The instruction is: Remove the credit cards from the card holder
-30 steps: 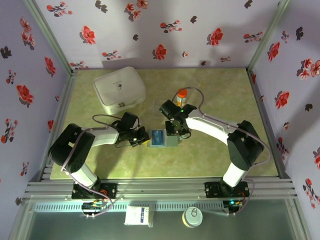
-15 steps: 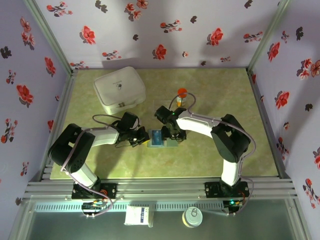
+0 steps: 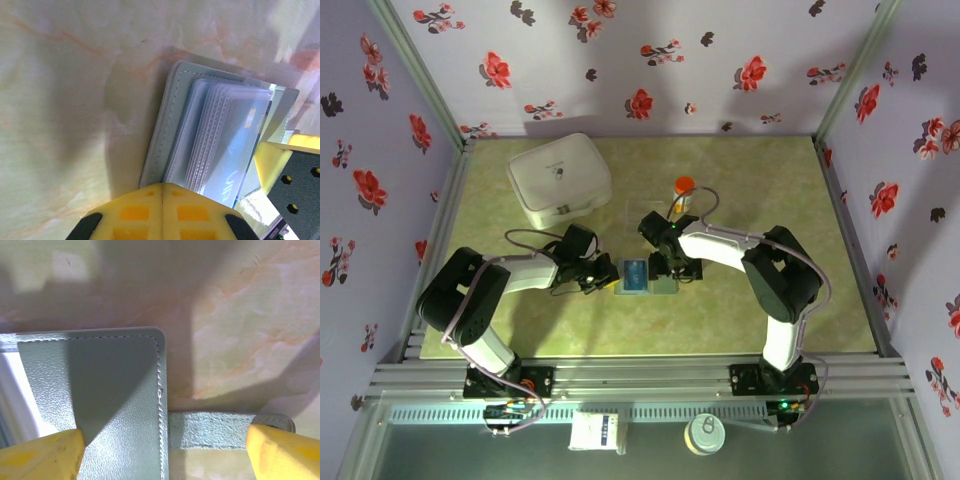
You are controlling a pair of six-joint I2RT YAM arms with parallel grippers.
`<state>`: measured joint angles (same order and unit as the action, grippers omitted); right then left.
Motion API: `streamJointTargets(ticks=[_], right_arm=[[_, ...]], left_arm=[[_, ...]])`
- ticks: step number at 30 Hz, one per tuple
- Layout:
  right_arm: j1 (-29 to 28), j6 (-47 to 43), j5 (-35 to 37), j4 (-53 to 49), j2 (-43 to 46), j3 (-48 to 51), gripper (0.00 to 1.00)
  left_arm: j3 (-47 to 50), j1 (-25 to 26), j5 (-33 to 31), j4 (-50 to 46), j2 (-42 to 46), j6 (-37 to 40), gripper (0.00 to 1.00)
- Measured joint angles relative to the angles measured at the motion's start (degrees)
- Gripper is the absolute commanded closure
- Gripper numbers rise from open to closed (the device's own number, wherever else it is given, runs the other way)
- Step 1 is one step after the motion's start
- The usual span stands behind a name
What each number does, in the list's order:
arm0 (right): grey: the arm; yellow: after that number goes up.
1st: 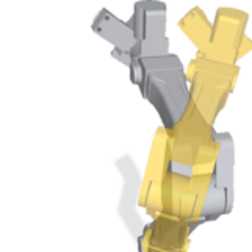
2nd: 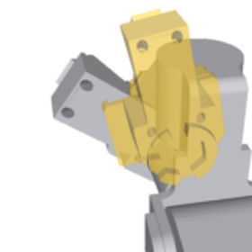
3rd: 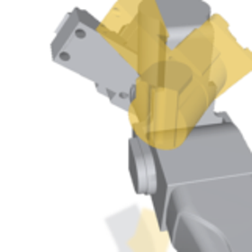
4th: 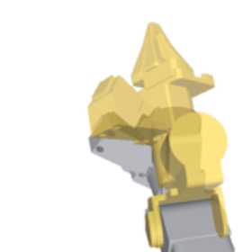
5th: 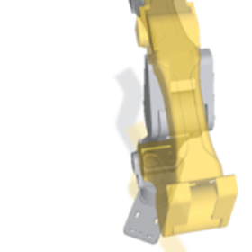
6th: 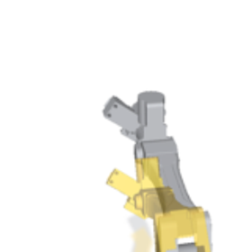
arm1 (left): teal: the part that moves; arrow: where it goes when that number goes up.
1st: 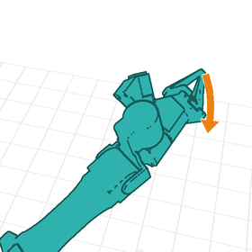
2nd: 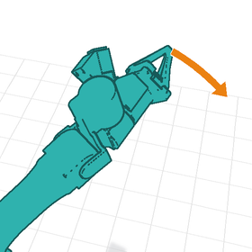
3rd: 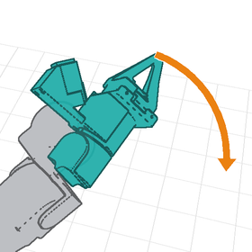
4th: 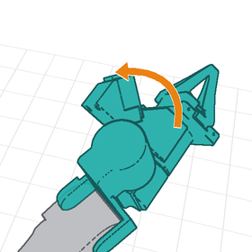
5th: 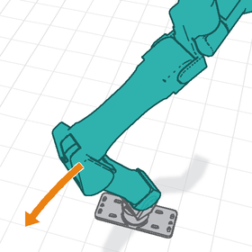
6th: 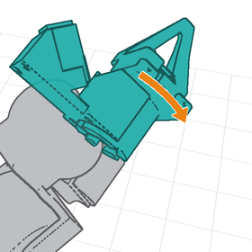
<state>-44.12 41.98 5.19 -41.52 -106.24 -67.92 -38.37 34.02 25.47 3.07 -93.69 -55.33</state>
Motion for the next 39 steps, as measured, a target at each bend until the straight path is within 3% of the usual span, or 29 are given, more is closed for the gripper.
streamJointTargets(ticks=[15, 30, 34, 39], right_arm=[[1.1, -1.0, -2.0, 3.8, 1.7, 3.1, 0.20], [1.1, -2.8, -3.2, 4.2, 10.4, 2.5, 0.24], [1.2, -3.0, -6.5, 6.0, 11.3, 2.3, 0.30], [1.4, -3.3, -11.5, 9.4, 8.1, 2.1, 0.46]], left_arm=[[0.3, 0.0, 0.0, 0.1, 0.3, -0.1, 0.93], [-5.3, 1.1, -2.6, -15.0, 5.1, 0.4, 0.92], [-7.0, 2.1, -3.0, -15.4, 5.3, 0.4, 0.93], [-9.7, 4.2, -3.0, -15.0, 2.6, 0.4, 0.95]])
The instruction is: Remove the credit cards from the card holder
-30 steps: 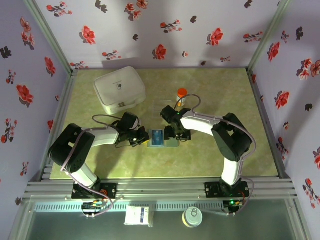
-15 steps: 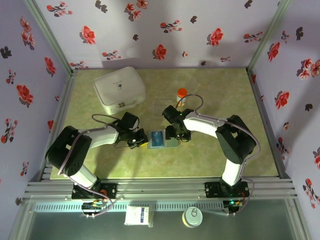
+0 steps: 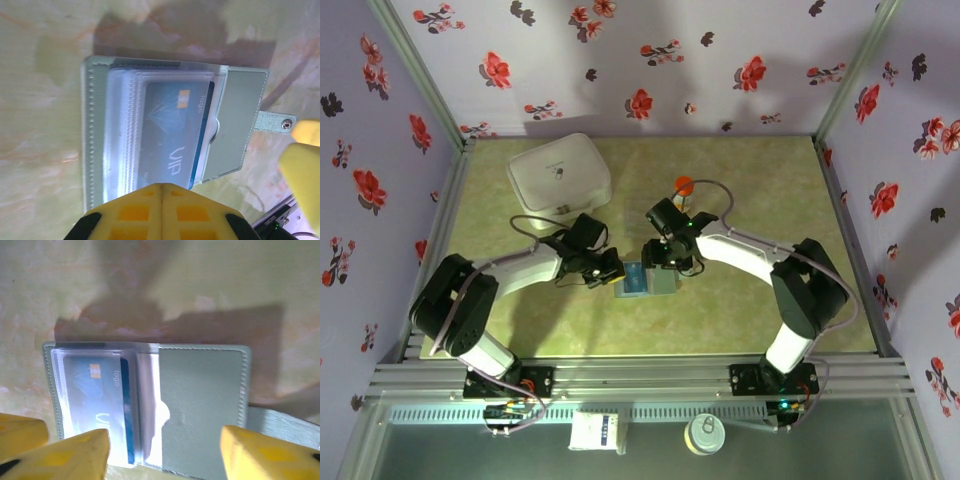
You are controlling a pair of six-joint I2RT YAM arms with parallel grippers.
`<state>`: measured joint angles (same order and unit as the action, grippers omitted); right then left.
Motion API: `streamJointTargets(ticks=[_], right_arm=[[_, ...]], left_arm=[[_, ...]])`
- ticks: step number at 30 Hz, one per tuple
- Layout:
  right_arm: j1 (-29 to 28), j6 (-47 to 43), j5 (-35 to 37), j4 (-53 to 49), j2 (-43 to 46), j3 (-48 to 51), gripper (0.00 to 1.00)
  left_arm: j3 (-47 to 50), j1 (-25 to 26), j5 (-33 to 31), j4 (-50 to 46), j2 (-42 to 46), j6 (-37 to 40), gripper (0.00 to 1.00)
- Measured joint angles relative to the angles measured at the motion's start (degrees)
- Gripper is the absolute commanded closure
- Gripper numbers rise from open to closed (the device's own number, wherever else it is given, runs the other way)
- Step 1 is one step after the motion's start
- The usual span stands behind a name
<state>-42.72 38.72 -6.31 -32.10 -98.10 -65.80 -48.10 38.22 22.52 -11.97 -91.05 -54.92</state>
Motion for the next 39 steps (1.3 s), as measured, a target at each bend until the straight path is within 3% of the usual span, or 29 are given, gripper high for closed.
streamJointTargets(ticks=[12, 32, 39], right_arm=[[0.7, 0.3, -3.2, 4.3, -5.9, 1.7, 0.52], [0.9, 2.0, -2.9, 4.4, -4.9, 2.3, 0.49], [1.2, 2.4, -3.9, 5.4, 0.0, 4.1, 0.50]], left_arm=[[-3.7, 3.1, 0.0, 1.7, -7.7, 0.0, 0.96], [-3.0, 3.1, -2.4, -1.4, -5.6, 1.5, 0.96], [-3.8, 3.1, -2.9, -3.2, -4.9, 1.6, 0.95]])
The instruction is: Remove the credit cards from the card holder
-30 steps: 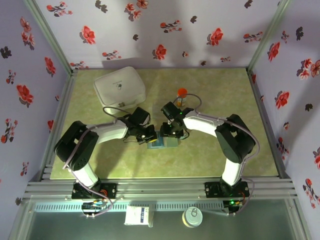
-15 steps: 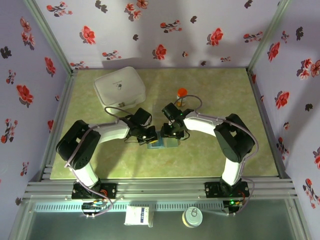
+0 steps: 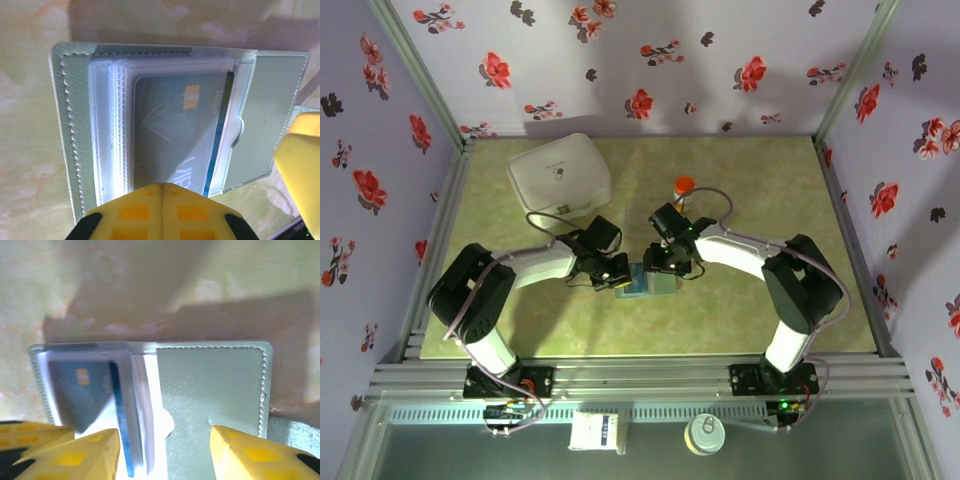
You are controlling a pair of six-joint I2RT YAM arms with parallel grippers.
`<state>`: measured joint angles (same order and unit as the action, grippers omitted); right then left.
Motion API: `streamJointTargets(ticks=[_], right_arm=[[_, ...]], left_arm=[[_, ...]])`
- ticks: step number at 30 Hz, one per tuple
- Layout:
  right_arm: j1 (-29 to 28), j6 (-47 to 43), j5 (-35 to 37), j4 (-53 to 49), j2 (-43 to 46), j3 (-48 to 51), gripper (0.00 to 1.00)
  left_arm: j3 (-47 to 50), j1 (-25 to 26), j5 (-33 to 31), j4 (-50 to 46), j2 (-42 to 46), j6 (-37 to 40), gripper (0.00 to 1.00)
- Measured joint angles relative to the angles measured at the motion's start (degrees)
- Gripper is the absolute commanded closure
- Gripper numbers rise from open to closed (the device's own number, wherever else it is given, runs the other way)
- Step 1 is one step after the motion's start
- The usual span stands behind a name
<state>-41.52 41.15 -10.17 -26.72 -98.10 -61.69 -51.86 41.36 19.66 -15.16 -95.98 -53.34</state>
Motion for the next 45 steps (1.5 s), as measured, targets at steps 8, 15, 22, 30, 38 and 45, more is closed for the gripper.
streamJointTargets(ticks=[8, 15, 22, 30, 38, 45], right_arm=[[0.0, 1.0, -7.1, 7.5, 1.6, 3.0, 0.64], [0.0, 1.9, -11.5, 13.0, 1.0, 5.7, 0.71], [0.0, 2.4, -13.2, 15.4, -0.5, 6.1, 0.73], [0.0, 2.4, -13.9, 16.2, -2.2, 6.1, 0.74], [0.0, 2.4, -13.9, 16.2, -3.5, 6.1, 0.76], [0.1, 1.9, -12.9, 15.9, -3.6, 6.1, 0.76]], left_arm=[[-1.3, 0.0, -0.2, 0.1, 0.0, 0.2, 0.98], [-1.3, 0.0, -2.6, -0.8, 0.0, 1.2, 0.99], [-1.2, 0.0, -3.8, -1.3, -0.1, 1.5, 1.00], [-0.4, -0.1, -4.5, -1.2, -0.1, 1.5, 1.00], [-0.4, -0.2, -4.5, -1.2, -0.2, 1.7, 1.00], [-0.4, -0.3, -4.5, -1.2, -0.2, 1.9, 0.99]])
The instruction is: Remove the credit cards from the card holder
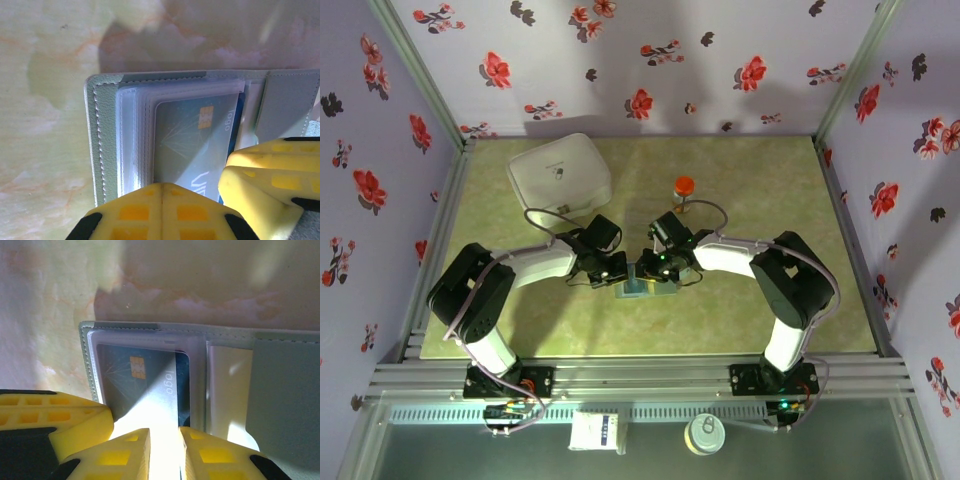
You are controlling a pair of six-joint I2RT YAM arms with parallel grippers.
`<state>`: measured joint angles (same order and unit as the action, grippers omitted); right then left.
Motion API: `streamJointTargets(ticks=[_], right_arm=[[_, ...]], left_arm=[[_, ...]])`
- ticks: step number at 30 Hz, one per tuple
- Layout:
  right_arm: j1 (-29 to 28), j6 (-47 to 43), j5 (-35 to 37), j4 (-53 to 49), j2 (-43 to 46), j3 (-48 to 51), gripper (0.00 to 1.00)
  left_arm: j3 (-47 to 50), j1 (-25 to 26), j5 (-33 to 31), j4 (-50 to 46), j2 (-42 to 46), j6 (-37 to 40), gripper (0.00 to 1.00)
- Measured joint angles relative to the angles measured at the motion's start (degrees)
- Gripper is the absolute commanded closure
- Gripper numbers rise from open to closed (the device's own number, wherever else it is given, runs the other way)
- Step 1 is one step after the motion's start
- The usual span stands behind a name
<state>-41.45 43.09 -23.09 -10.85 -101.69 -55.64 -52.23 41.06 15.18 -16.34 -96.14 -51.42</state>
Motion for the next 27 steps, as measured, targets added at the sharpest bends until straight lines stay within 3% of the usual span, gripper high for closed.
streamJointTargets(ticks=[14, 27], right_arm=[[0.2, -1.5, 3.7, -3.1, 1.9, 0.0, 0.74], [0.9, -1.2, -0.4, 5.4, 5.4, 5.2, 0.72]], left_arm=[[0.0, -0.1, 0.0, 0.0, 0.0, 0.5, 0.97], [0.0, -2.0, -0.2, -1.1, 0.8, 1.5, 0.93]])
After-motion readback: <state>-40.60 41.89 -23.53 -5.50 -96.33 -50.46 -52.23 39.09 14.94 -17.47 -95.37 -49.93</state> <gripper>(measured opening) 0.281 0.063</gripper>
